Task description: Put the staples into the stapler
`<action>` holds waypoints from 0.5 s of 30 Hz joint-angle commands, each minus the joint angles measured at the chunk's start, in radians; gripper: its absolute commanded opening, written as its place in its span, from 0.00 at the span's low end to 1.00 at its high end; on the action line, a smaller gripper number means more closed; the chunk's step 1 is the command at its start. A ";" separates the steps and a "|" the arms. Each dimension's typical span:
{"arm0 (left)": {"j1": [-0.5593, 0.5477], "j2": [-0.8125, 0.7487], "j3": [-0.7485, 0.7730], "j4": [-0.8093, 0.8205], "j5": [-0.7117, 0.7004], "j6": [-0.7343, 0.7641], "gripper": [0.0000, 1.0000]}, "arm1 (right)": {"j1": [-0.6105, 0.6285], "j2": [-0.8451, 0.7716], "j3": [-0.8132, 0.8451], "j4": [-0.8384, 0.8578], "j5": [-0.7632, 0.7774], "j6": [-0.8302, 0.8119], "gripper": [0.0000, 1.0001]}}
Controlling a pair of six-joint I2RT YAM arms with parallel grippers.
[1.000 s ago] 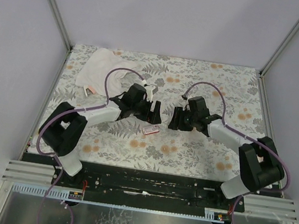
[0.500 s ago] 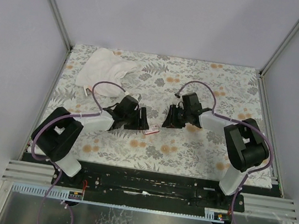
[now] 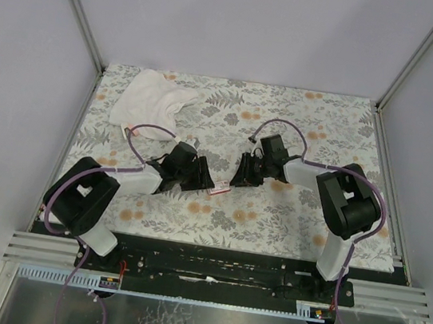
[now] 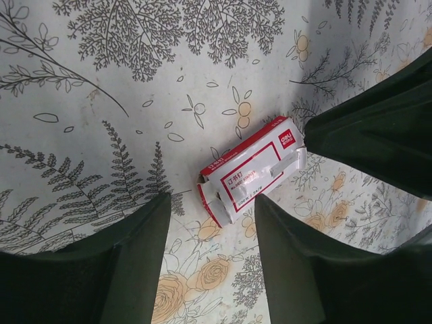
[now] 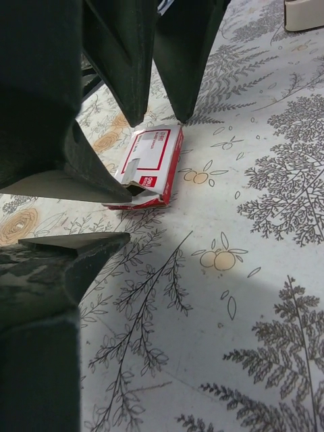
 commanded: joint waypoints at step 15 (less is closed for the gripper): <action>0.001 0.030 -0.010 0.092 0.060 -0.034 0.39 | -0.004 0.053 0.042 0.042 -0.149 0.013 0.24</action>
